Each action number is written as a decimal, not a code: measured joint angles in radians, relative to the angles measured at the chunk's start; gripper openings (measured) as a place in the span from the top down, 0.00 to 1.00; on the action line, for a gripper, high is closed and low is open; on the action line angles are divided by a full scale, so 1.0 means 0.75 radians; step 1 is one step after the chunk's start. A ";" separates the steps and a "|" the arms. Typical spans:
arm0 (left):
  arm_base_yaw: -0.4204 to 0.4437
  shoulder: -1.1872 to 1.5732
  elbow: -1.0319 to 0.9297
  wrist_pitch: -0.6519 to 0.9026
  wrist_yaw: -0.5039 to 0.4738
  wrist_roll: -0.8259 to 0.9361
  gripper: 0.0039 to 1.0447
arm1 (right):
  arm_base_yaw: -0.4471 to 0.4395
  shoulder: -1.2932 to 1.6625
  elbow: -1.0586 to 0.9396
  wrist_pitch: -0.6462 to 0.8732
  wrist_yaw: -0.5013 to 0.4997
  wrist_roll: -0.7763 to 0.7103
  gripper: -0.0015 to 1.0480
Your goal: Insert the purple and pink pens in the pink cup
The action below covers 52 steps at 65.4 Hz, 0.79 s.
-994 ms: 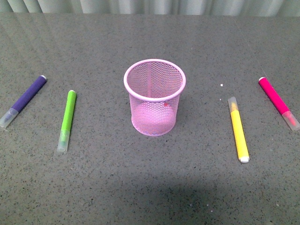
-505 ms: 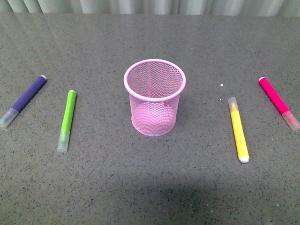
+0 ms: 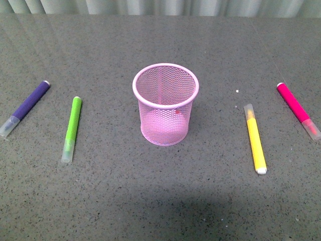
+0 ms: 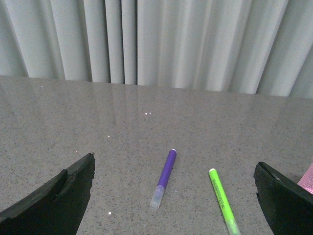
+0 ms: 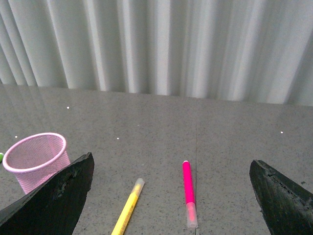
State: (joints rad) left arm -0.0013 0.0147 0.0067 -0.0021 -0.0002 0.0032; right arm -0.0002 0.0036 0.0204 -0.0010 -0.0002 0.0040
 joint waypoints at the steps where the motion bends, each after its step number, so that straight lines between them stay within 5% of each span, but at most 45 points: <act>1: 0.000 0.000 0.000 0.000 0.000 0.000 0.07 | 0.000 0.000 0.000 0.000 0.001 0.000 0.07; 52: 0.000 0.000 0.000 0.000 0.000 -0.001 0.07 | 0.000 0.000 0.000 0.000 0.000 0.000 0.07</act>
State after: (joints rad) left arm -0.0013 0.0147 0.0067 -0.0021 -0.0002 0.0029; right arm -0.0002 0.0036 0.0204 -0.0010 -0.0002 0.0040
